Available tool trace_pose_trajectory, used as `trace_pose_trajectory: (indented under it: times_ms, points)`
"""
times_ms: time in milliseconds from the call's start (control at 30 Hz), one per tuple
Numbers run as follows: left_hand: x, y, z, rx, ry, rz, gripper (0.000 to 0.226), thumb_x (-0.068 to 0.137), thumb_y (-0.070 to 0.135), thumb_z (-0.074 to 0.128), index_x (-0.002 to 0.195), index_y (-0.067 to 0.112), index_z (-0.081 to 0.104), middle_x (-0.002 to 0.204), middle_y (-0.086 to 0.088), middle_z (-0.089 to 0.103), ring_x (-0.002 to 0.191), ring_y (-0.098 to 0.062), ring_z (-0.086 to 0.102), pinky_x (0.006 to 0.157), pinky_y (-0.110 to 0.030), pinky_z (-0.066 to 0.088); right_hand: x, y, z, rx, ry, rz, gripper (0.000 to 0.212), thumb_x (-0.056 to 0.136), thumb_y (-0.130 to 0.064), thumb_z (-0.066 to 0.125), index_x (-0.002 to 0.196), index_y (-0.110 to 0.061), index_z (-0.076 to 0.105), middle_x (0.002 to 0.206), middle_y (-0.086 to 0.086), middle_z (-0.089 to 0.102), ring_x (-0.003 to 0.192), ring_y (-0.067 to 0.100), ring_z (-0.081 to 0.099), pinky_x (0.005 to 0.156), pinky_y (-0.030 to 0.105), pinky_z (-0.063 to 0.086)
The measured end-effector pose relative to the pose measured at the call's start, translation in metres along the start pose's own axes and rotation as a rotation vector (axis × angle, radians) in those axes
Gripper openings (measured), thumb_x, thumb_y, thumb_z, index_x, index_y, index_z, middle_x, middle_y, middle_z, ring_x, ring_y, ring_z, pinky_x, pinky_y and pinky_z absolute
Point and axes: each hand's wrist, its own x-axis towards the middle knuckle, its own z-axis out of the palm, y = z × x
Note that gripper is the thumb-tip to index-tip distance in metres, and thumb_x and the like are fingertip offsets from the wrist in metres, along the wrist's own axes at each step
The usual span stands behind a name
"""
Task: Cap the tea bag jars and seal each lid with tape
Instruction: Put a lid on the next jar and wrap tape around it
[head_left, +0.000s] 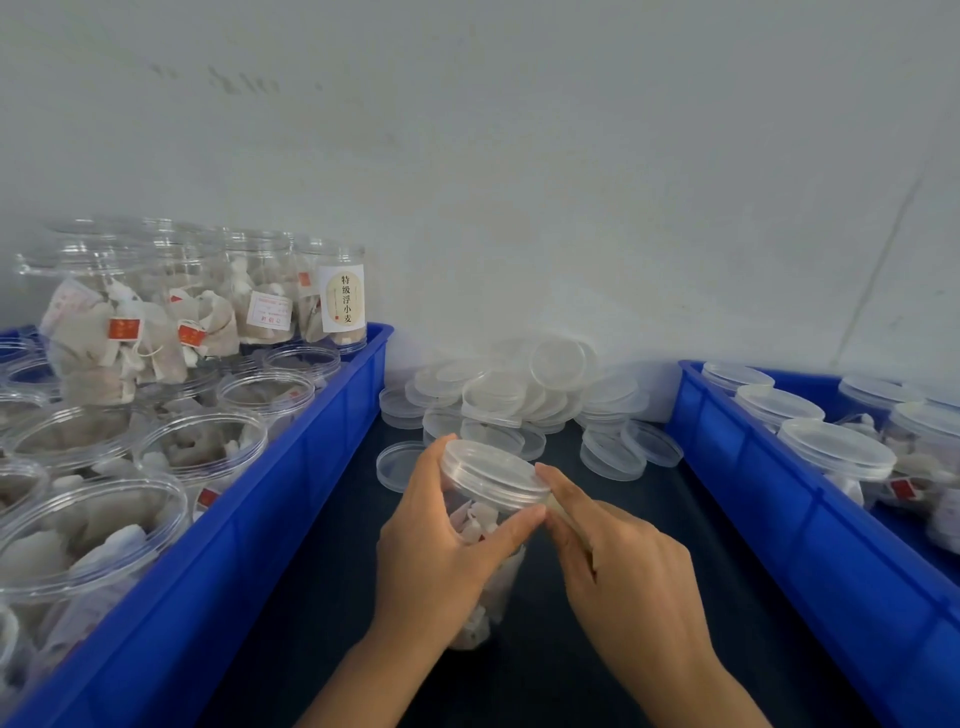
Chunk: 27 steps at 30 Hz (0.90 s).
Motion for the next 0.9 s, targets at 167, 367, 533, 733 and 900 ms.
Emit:
trace_pose_trajectory:
  times_ms: [167, 367, 533, 733, 900]
  points:
    - [0.0, 0.0, -0.001, 0.02, 0.051, 0.013, 0.079, 0.047, 0.083, 0.066, 0.115, 0.05, 0.04, 0.106, 0.031, 0.056, 0.1, 0.016, 0.053, 0.074, -0.009, 0.046, -0.004, -0.006, 0.004, 0.045, 0.005, 0.011, 0.048, 0.099, -0.04, 0.031, 0.147, -0.046, 0.023, 0.076, -0.015, 0.046, 0.064, 0.005, 0.048, 0.058, 0.018, 0.038]
    - [0.001, -0.002, -0.004, 0.022, 0.05, 0.005, 0.079, 0.043, 0.076, 0.07, 0.112, 0.045, 0.047, 0.101, 0.025, 0.061, 0.094, 0.015, 0.056, 0.071, -0.007, 0.05, 0.0, -0.001, 0.005, 0.058, -0.078, 0.099, 0.05, 0.099, -0.045, 0.03, 0.147, -0.038, 0.019, 0.077, -0.019, 0.047, 0.066, -0.001, 0.048, 0.057, 0.017, 0.036]
    - [0.007, -0.001, -0.01, 0.006, 0.012, -0.01, 0.074, 0.041, 0.076, 0.068, 0.106, 0.045, 0.052, 0.097, 0.021, 0.067, 0.09, 0.009, 0.062, 0.074, -0.014, 0.052, 0.005, 0.008, 0.002, 0.128, -0.171, 0.103, 0.04, 0.095, -0.053, 0.025, 0.132, -0.042, 0.038, 0.066, -0.017, 0.047, 0.064, -0.002, 0.05, 0.055, 0.015, 0.034]
    - [0.013, 0.002, -0.017, -0.203, -0.17, -0.065, 0.079, 0.044, 0.06, 0.081, 0.114, 0.029, 0.059, 0.099, 0.015, 0.071, 0.093, -0.001, 0.068, 0.075, -0.016, 0.054, 0.009, 0.021, -0.009, 0.33, -0.246, 0.083, 0.053, 0.076, -0.074, 0.02, 0.128, -0.07, 0.03, 0.095, -0.026, 0.066, 0.093, -0.003, 0.059, 0.072, 0.012, 0.042]
    - [0.017, -0.002, -0.022, -0.344, -0.33, -0.131, 0.07, 0.049, 0.048, 0.084, 0.111, 0.022, 0.064, 0.1, 0.005, 0.074, 0.094, -0.01, 0.07, 0.076, -0.019, 0.054, 0.009, 0.028, -0.007, 0.399, -0.279, 0.081, 0.048, 0.078, -0.073, 0.029, 0.125, -0.077, 0.024, 0.12, 0.001, 0.064, 0.112, 0.018, 0.058, 0.087, 0.022, 0.046]
